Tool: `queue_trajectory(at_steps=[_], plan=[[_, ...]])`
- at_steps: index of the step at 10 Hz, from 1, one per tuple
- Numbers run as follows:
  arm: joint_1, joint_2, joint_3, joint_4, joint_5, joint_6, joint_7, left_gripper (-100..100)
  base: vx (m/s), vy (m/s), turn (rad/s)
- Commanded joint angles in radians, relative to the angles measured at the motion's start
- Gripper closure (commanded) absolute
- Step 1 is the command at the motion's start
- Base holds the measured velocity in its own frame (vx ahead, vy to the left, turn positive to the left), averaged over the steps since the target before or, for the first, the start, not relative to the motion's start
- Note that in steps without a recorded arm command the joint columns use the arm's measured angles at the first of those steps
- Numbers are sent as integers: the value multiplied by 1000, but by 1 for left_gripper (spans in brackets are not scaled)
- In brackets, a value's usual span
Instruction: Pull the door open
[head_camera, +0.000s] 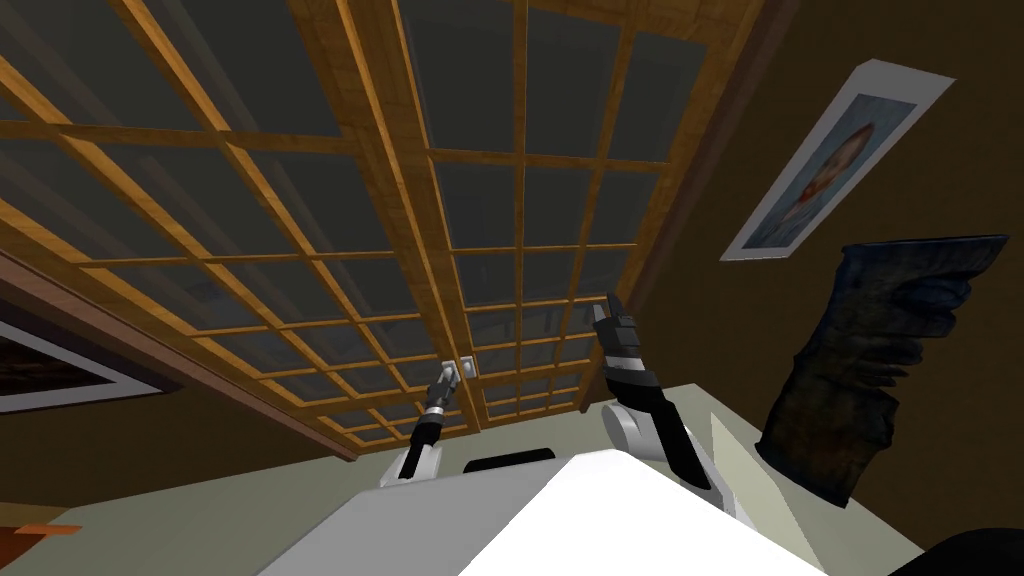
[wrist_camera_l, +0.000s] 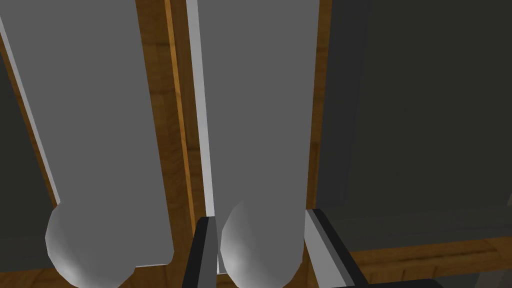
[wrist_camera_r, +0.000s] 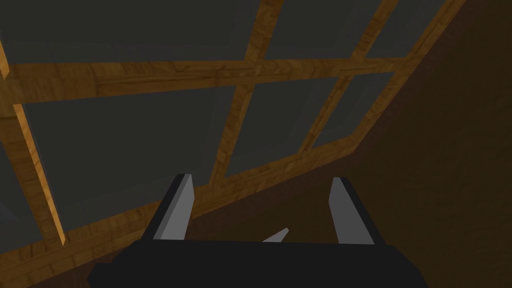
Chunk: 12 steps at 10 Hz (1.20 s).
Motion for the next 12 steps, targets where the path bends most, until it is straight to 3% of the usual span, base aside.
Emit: queue_trajectory(at_steps=[1, 3, 4, 10, 12], plan=[[31, 4, 0, -19, 1, 20, 13, 100, -137, 2, 18], [31, 4, 0, -19, 1, 20, 13, 100, -64, -7, 20], [54, 16, 5, -9, 10, 21, 32, 100, -160, -6, 13], [94, 41, 10, 7, 34, 24, 95, 100, -140, -3, 20], [94, 41, 10, 7, 34, 24, 95, 100, -65, 0, 6]])
